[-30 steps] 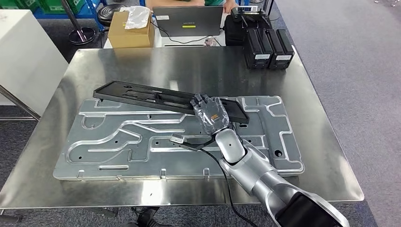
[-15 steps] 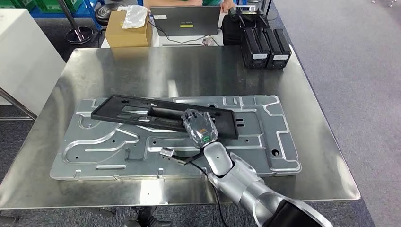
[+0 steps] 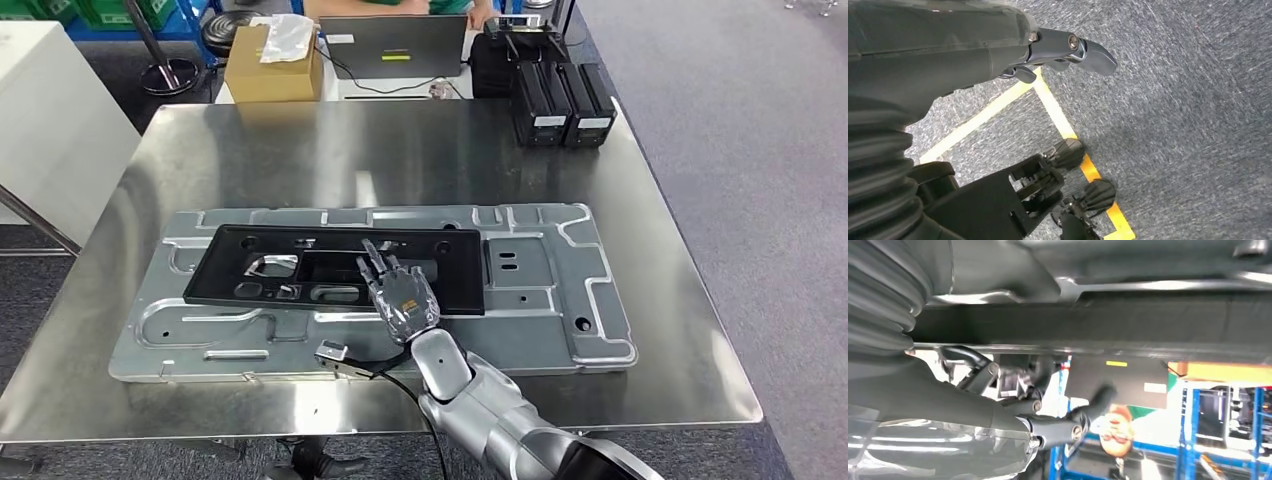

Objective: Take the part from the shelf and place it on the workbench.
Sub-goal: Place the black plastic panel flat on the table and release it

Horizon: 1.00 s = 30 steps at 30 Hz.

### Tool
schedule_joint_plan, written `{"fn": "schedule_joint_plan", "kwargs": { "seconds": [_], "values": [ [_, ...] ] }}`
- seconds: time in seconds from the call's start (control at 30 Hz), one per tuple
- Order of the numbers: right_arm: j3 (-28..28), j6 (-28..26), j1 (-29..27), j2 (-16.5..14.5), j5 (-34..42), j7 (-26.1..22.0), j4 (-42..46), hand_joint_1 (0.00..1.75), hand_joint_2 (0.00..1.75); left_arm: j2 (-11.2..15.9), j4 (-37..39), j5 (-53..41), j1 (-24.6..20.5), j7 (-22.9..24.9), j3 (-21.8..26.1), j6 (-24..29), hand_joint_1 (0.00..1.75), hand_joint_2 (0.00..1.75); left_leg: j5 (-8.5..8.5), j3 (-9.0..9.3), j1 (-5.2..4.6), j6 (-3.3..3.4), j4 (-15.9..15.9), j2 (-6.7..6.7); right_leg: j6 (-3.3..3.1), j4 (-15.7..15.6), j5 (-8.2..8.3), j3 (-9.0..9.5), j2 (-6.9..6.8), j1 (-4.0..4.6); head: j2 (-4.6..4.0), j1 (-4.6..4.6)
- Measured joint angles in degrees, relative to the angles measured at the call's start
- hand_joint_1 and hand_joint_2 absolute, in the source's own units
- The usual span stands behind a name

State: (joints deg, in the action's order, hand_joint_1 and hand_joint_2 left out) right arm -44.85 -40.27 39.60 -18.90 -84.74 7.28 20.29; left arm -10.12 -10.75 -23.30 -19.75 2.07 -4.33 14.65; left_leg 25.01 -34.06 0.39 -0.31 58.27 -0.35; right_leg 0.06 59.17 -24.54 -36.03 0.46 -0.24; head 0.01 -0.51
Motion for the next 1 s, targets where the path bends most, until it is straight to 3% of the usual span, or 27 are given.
{"fn": "schedule_joint_plan", "kwargs": {
  "seconds": [0.03, 0.1, 0.13, 0.23, 0.27, 0.3, 0.33, 0.4, 0.47, 0.57, 0.6, 0.67, 0.73, 0.77, 0.8, 0.83, 0.93, 1.0],
  "values": [
    [0.1, 0.1, -0.1, -0.3, 1.5, -0.4, -0.2, 0.0, 0.0, 0.0, 0.0, 0.0, 0.2, 0.0, 0.1, 0.3, 0.0, 0.0, 0.08, 0.15, 0.05, -0.32, -0.1, 0.02, -0.29, -0.1, 0.04, 0.12, 0.05, -0.03, 0.0, 0.01],
    [0.4, 0.6, -0.4, -0.8, 5.7, -1.4, -0.4, 0.0, 0.0, 0.1, 0.0, 0.1, 0.7, 0.0, 0.4, 1.0, 0.0, 0.0, 1.12, -0.02, 0.21, -0.94, 1.0, 0.1, -0.89, -0.5, 0.21, 0.51, 0.12, -0.16, 0.0, 0.06],
    [0.6, 1.0, -0.6, -1.0, 8.0, -1.9, -0.4, 0.0, 0.0, 0.1, 0.0, 0.1, 0.9, 0.0, 0.6, 1.2, 0.0, 0.0, 2.46, -0.76, 0.28, -1.2, 2.9, 0.13, -1.19, -0.7, 0.29, 0.65, 0.11, -0.24, 0.0, 0.09],
    [1.4, 3.1, -0.9, -1.4, 15.8, -3.4, -0.4, 0.0, 0.0, 0.3, 0.0, 0.1, 1.3, -0.4, 1.1, 1.7, 0.0, 0.0, 7.53, -5.17, 0.39, -1.71, 13.2, 0.16, -1.64, -0.7, 0.25, 0.73, 0.07, -0.18, -0.01, 0.15],
    [1.8, 4.2, -0.8, -1.5, 18.8, -3.8, -0.4, 0.0, 0.0, 0.3, 0.0, 0.1, 1.4, -0.6, 1.2, 1.9, 0.0, 0.0, 7.97, -6.03, 0.4, -1.8, 15.3, 0.16, -1.65, -0.7, 0.24, 0.78, 0.07, -0.15, -0.01, 0.15],
    [2.3, 5.4, -0.6, -1.5, 22.0, -4.1, -0.4, 0.0, 0.0, 0.4, 0.0, 0.0, 1.5, -0.8, 1.2, 1.9, 0.0, 0.0, 7.34, -5.92, 0.43, -1.85, 15.3, 0.17, -1.65, -0.7, 0.22, 0.86, 0.08, -0.15, -0.01, 0.15],
    [2.9, 7.0, -0.2, -1.6, 25.3, -4.5, -0.4, 0.0, 0.0, 0.4, 0.0, -0.1, 1.5, -1.0, 1.2, 2.0, 0.0, 0.0, 5.76, -4.67, 0.51, -1.88, 13.1, 0.18, -1.61, -0.6, 0.19, 1.0, 0.09, -0.17, 0.0, 0.15],
    [4.4, 11.8, 1.4, -1.7, 33.0, -5.4, -0.4, 0.0, 0.0, 0.4, 0.0, -0.4, 1.5, -1.2, 1.3, 2.0, 0.0, 0.0, 2.54, -0.55, 0.69, -1.85, 5.3, 0.21, -1.27, -0.4, 0.05, 1.29, 0.21, -0.04, -0.01, 0.16],
    [6.8, 18.4, 3.6, -1.6, 42.1, -6.6, -0.4, 0.0, 0.0, 0.4, 0.0, -0.9, 1.5, -1.4, 1.3, 1.7, 0.0, 0.0, 1.56, 2.16, 0.73, -1.22, 0.8, 0.11, -0.7, -0.5, -0.17, 1.69, 0.43, 0.31, -0.01, 0.13],
    [12.3, 28.4, 6.7, -1.0, 55.7, -8.4, -0.9, 0.0, 0.0, 0.3, 0.0, -2.0, 1.5, -1.4, 1.2, 0.9, 0.0, 0.0, 1.59, 2.94, 0.88, 0.13, 0.2, 0.23, 0.01, -0.7, -0.44, 2.56, 0.63, 0.52, -0.01, 0.03],
    [15.1, 31.7, 7.3, -0.8, 60.2, -8.7, -1.2, 0.0, 0.0, 0.2, 0.0, -2.3, 1.5, -1.4, 1.2, 0.7, 0.0, 0.0, 1.4, 2.95, 0.96, 0.57, 0.1, 0.41, 0.24, 0.2, -1.24, 2.38, 0.54, 0.48, -0.01, 0.02],
    [21.5, 36.8, 7.5, -0.5, 67.8, -9.1, -1.9, 0.0, 0.0, 0.0, 0.0, -2.8, 1.4, -1.3, 1.2, 0.6, 0.0, 0.0, 0.82, 2.47, 0.9, 1.37, 0.0, 0.71, 0.62, 5.0, -4.8, 0.41, 0.29, 0.32, -0.01, -0.03],
    [27.2, 39.1, 7.7, -0.2, 72.3, -9.0, -2.3, 0.0, 0.0, -0.1, 0.0, -3.0, 1.1, -1.5, 1.2, 0.6, 0.0, 0.0, 0.31, 1.67, 0.61, 1.77, 0.0, 0.82, 0.78, 12.3, -9.04, -2.82, 0.18, 0.25, -0.01, -0.02],
    [29.5, 39.5, 8.0, 0.0, 73.8, -8.8, -2.5, 0.0, 0.0, -0.2, 0.0, -3.1, 1.0, -1.6, 1.2, 0.7, 0.0, 0.0, 0.1, 1.32, 0.42, 1.85, 0.1, 0.85, 0.77, 14.6, -9.93, -3.69, 0.17, 0.26, -0.01, 0.0],
    [31.6, 39.8, 8.2, 0.1, 75.3, -8.6, -2.7, 0.0, 0.0, -0.2, 0.0, -3.1, 1.0, -1.7, 1.2, 0.7, 0.0, 0.0, -0.06, 1.09, 0.23, 1.92, 0.1, 0.87, 0.63, 15.1, -9.68, -3.55, 0.16, 0.31, -0.01, 0.01],
    [33.4, 39.9, 8.3, 0.3, 76.5, -8.3, -2.7, 0.0, 0.0, -0.2, 0.0, -3.2, 1.0, -1.8, 1.2, 0.7, 0.0, 0.0, -0.2, 0.96, 0.02, 1.97, 0.1, 0.84, 0.29, 13.2, -8.42, -2.27, 0.16, 0.42, -0.01, 0.0],
    [38.7, 39.9, 9.2, 0.7, 80.5, -7.4, -2.8, 0.0, 0.0, -0.3, 0.0, -3.4, 0.9, -2.1, 1.2, 0.8, 0.0, 0.0, -0.56, 0.83, -0.55, 1.91, 0.1, 0.6, -1.73, 2.0, -3.96, 3.85, 0.25, 1.11, -0.01, 0.14],
    [42.0, 39.8, 9.6, 1.4, 82.4, -7.0, -2.9, 0.0, 0.0, -0.4, 0.0, -3.5, 0.9, -2.2, 1.2, 0.9, 0.0, 0.0, -0.81, 0.65, -0.57, 1.5, 0.0, 0.28, -2.52, -1.0, -3.19, 5.01, 0.28, 1.5, 0.0, 0.29]
  ]
}}
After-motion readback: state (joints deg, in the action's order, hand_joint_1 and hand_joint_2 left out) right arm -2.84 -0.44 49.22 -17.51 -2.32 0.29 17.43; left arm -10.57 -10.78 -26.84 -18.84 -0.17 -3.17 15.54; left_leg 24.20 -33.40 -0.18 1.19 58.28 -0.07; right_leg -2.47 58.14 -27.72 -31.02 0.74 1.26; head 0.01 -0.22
